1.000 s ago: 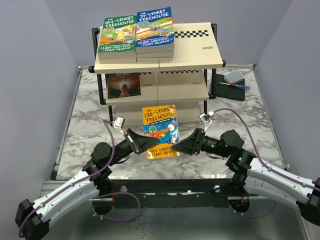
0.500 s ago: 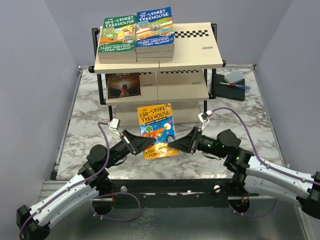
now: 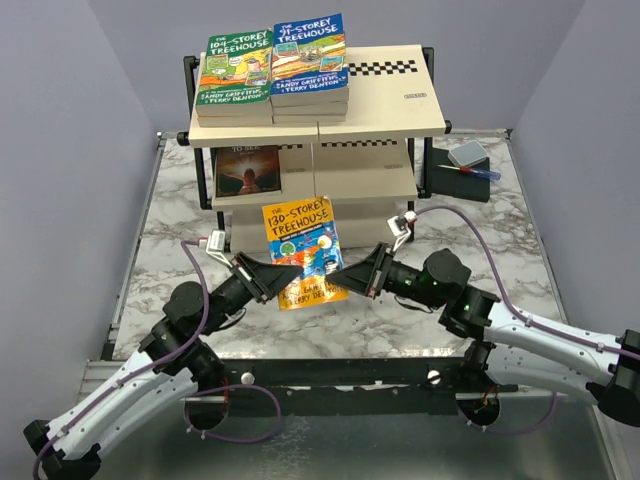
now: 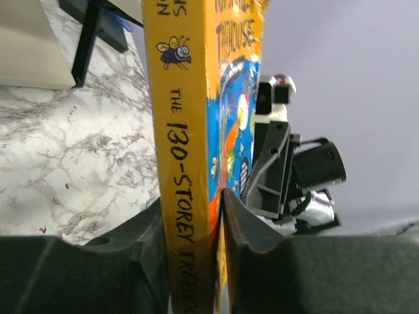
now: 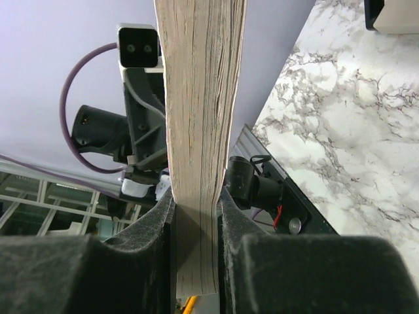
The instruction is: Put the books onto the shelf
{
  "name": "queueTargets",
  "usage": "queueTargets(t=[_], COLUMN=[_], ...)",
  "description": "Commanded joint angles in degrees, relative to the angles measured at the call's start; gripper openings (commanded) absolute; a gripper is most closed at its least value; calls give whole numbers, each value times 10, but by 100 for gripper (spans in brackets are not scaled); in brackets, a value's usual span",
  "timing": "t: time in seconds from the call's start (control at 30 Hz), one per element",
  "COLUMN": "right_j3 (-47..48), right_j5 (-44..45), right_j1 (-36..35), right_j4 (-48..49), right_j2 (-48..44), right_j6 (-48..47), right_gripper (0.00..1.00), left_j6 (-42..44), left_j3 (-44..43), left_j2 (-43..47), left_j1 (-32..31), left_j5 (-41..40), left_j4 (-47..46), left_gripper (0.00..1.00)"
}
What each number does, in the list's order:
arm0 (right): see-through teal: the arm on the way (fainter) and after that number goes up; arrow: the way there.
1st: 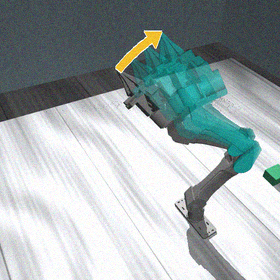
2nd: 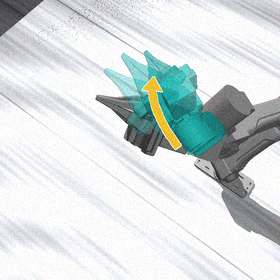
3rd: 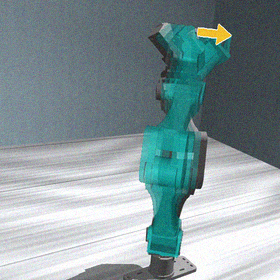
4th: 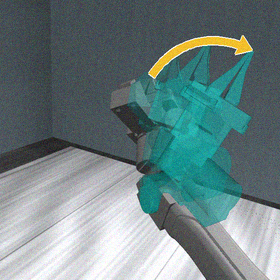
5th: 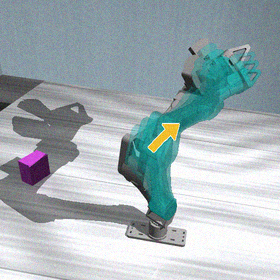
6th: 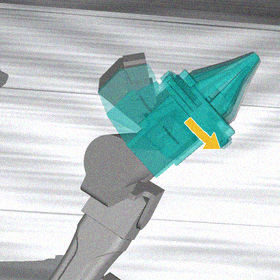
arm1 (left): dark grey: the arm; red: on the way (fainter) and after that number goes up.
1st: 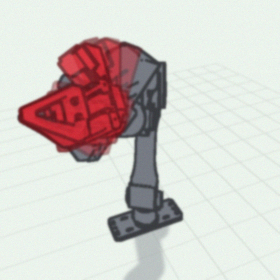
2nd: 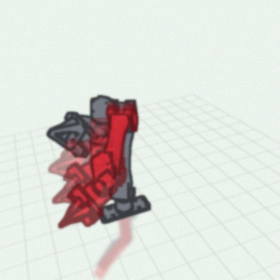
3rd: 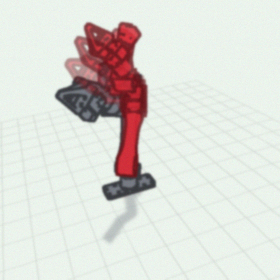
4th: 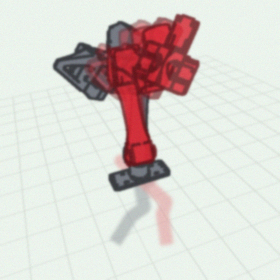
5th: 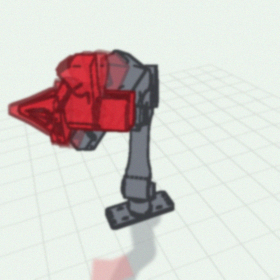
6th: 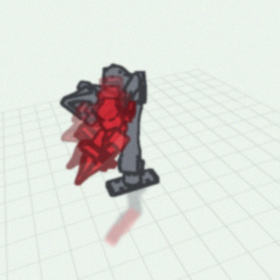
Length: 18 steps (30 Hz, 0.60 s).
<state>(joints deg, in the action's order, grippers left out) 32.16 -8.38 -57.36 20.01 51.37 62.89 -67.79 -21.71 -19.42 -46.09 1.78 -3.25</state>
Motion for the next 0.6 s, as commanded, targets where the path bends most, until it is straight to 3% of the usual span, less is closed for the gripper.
queueTargets(t=[0.0,0.1,0.4,0.47,0.57], right_j3=[45,70,132,145,180], right_j5=[49,71,110,117,116], right_j1=[-9,-9,-8,-7,-1], right_j4=[-18,-32,-20,-13,-8], right_j2=[8,15,64,81,119], right_j6=[-30,-38,-56,-62,-66], right_gripper=[1,1,0,0,1], left_j6=[79,116,244,277,324], left_j3=[-51,-92,-254,-281,-313], left_j2=[-7,-2,-7,-7,-7], left_j1=[2,3,2,3,3], left_j5=[-90,-132,-269,-296,-320], left_j4=[149,216,394,409,422], left_gripper=[46,61,76,97,99])
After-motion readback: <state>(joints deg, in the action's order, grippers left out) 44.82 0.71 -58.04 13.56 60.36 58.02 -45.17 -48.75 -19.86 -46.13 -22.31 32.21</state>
